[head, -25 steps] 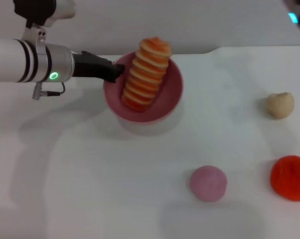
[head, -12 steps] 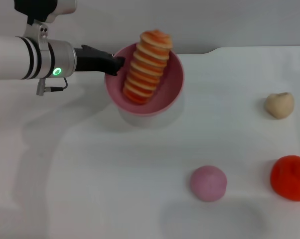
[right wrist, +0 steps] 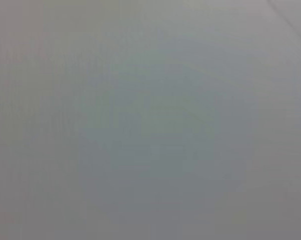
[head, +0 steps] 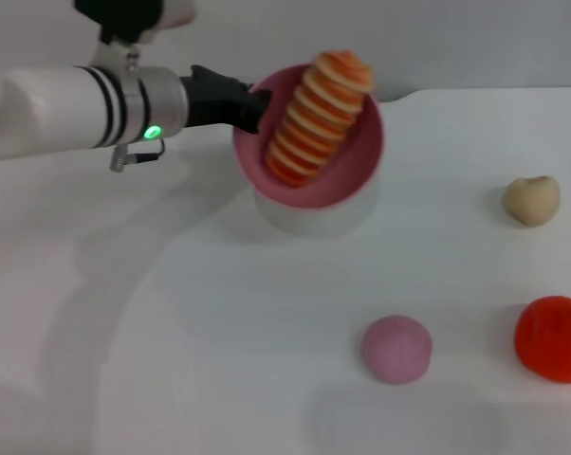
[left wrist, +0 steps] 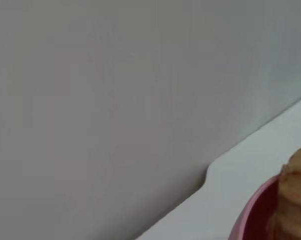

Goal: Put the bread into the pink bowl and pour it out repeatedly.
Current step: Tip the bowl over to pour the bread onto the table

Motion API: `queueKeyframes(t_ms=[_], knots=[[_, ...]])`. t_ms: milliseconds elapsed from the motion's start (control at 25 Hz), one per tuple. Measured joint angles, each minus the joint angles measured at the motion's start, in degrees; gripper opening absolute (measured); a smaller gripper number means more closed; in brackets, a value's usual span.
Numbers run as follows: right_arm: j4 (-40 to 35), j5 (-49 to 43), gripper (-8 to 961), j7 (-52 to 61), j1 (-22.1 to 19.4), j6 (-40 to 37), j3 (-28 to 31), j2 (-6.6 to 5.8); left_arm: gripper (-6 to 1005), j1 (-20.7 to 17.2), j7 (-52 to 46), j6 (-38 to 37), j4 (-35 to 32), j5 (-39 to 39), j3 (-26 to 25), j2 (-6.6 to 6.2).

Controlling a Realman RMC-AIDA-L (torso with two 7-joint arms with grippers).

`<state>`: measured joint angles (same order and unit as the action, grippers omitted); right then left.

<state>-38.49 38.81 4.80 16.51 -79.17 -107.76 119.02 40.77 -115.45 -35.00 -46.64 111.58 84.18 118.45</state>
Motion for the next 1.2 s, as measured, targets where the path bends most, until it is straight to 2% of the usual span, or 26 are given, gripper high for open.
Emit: queueKeyframes(t_ms=[160, 440, 920, 1200], knots=[[0.4, 0.0, 380, 0.4, -0.5, -1.2, 0.0, 0.11, 48, 0.1, 1.9, 3.7, -1.4, 0.0, 6.4, 0.14], [0.4, -0.2, 379, 1.5, -1.0, -1.8, -0.3, 0.21, 48, -1.5, 2.4, 15.0, -4.1, 0.1, 17.0, 0.17], [0.2, -0.2, 377, 1.6, -0.8, -1.9, -0.8, 0.21, 47, -2.1, 7.3, 25.8, -6.2, 0.5, 27.4, 0.28], [0.5, -0.2, 376, 3.0, -0.4, -1.9, -0.9, 0.04, 47, -3.3, 11.1, 38.5, -7.1, 0.7, 35.2, 0.41]])
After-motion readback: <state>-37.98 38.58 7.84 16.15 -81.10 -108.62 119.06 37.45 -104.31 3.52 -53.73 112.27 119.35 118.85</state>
